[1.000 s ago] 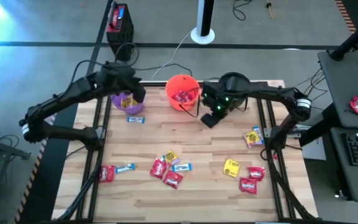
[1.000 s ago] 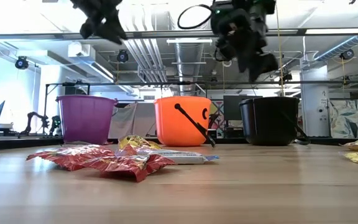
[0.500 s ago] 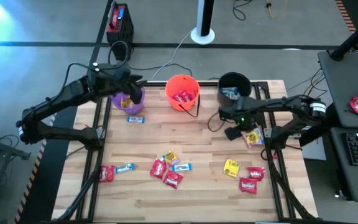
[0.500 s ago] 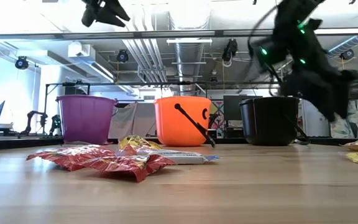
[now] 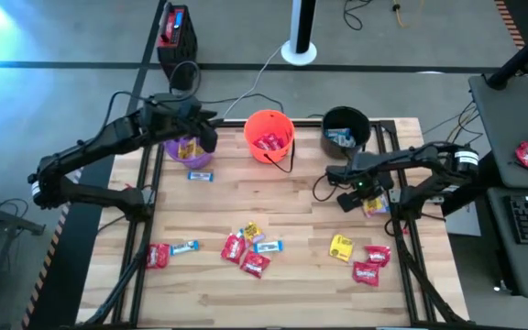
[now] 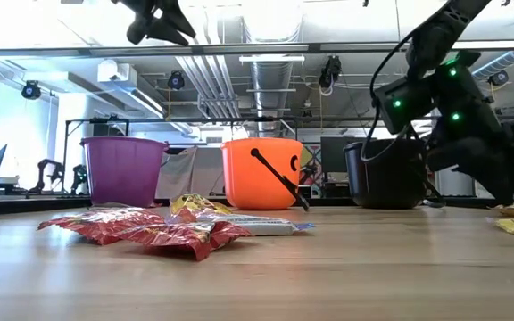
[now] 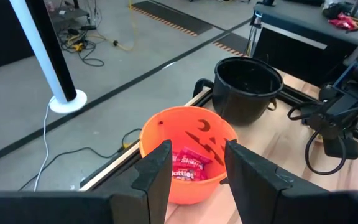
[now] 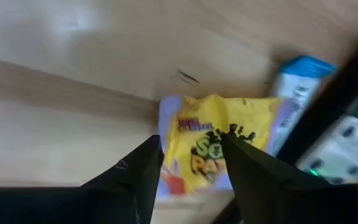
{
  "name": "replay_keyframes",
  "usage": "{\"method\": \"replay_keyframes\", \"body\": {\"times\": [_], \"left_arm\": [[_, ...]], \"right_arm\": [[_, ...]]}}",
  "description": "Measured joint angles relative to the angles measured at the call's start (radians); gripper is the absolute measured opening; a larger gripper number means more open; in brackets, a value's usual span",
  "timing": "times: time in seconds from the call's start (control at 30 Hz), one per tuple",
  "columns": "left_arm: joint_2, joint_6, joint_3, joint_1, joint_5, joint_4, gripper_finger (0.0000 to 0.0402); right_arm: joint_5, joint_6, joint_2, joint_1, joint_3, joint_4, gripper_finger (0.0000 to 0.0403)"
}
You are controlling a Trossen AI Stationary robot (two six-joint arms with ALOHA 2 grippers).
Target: Sort candy by brand, put in halloween buckets
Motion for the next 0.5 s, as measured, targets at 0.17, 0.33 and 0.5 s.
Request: {"method": "replay_keyframes", "body": {"times": [0.17,0.33,0.5], "left_arm": [[0.008,0.000,0.000,0.000,0.000,0.000,0.0132],[0.010,0.020,0.000,0.000,0.000,0.009,0.0132],[0.010,0.026,0.000,0.000,0.000,0.030,0.0132]], "right_arm": [[-0.035,0.008,0.000,0.000,-0.048,0.078,0.0143],[-0.065,-0.011,-0.001,0.000,-0.089,0.135,0.0115],[-0.067,-0.038,-0.002,0.000,-0.079,0.139,0.0059]]}}
